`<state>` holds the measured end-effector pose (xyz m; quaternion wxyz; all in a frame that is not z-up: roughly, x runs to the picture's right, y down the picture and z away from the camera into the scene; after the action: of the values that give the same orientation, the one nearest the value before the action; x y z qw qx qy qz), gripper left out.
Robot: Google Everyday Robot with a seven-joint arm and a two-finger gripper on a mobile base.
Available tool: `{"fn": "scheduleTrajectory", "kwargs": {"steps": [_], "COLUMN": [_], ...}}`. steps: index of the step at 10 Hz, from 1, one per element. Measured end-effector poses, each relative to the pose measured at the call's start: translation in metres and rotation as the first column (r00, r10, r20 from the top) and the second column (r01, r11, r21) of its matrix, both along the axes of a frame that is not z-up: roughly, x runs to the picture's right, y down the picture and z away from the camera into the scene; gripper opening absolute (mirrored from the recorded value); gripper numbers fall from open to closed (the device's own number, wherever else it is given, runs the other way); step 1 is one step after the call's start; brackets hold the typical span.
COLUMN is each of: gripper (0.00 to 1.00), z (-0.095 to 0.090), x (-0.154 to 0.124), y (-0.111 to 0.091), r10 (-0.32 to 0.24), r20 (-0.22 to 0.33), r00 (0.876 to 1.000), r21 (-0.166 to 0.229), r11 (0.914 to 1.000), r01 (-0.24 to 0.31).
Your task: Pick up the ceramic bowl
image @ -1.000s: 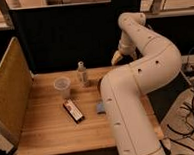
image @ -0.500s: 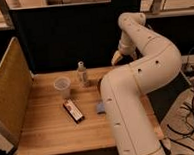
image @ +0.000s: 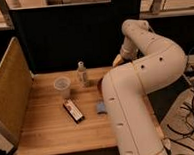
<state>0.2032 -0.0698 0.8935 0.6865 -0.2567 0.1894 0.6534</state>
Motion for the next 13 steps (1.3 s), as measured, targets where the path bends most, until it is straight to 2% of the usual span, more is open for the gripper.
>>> {"fn": "scheduleTrajectory", "kwargs": {"steps": [3, 6, 10, 11, 13], "gripper": [0.80, 0.80, 0.80, 0.80, 0.80], "z": [0.005, 0.007, 0.007, 0.009, 0.022], "x": [0.002, 0.000, 0.000, 0.000, -0.009], "y": [0.027, 0.053, 0.051, 0.044, 0.050], "r10": [0.006, -0.041, -0.050, -0.070, -0.101], "r20": [-0.006, -0.005, -0.006, -0.010, -0.006], "r00": [1.000, 0.999, 0.999, 0.998, 0.995], "r21": [-0.020, -0.050, -0.046, -0.028, -0.041], "r11": [0.9998, 0.9979, 0.9977, 0.9972, 0.9941], "r01": [-0.006, 0.041, 0.049, 0.069, 0.101]}}
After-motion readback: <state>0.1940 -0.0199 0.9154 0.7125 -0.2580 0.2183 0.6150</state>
